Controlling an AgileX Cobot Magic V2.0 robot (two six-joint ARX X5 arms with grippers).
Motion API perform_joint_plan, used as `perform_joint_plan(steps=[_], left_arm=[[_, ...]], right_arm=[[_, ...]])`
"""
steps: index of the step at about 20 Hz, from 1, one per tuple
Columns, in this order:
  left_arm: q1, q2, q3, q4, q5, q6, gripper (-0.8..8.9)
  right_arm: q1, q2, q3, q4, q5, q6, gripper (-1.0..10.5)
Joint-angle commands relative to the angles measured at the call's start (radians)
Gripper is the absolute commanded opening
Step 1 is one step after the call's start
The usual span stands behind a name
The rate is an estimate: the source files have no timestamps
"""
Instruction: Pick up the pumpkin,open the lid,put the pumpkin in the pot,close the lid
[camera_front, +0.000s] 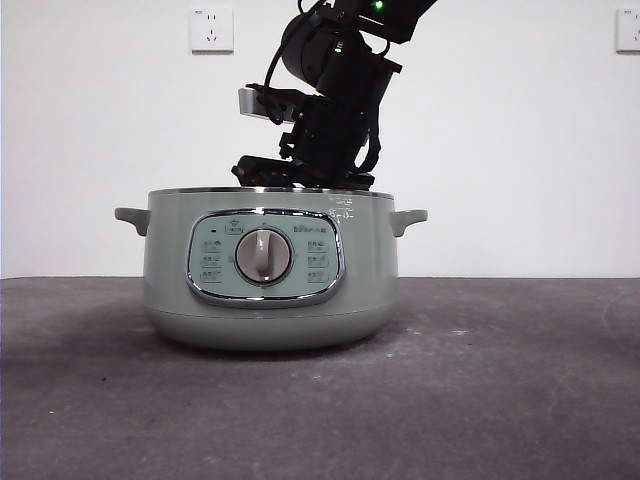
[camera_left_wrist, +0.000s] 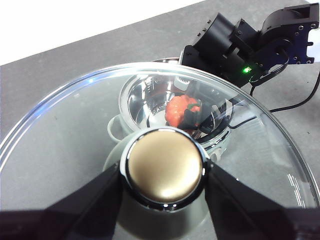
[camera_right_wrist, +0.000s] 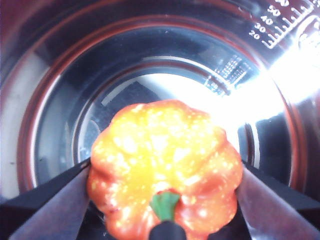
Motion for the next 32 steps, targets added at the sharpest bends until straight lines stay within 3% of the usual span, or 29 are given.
perform_joint_plan(steps=[1,7,12,20,24,32], left_arm=[[0.002,-0.009,0.014,0.050,0.005,0.008,-0.09],[0.002,-0.005,0.013,0.080,0.007,0.008,-0.09],[0.002,0.083,0.013,0.174,0.082,0.012,-0.09],[-0.027,0.365,0.014,0.452,0.137,0.012,-0.09],[-0.054,0.473,0.013,0.536,0.136,0.012,-0.09],[-0.081,0.632,0.013,0.653,0.134,0.021,-0.09]], right_arm=[[0.002,0.014,0.004,0.004,0.003,-0.007,6.3],[0.000,-0.076,0.033,0.000,0.034,0.022,6.3],[-0.032,-0.378,0.033,-0.072,0.181,0.147,6.3],[-0.050,-0.802,0.033,-0.262,0.167,0.188,6.3],[-0.050,-0.871,0.033,-0.325,0.097,0.216,6.3],[-0.050,-0.930,0.033,-0.383,0.099,0.221,6.3]])
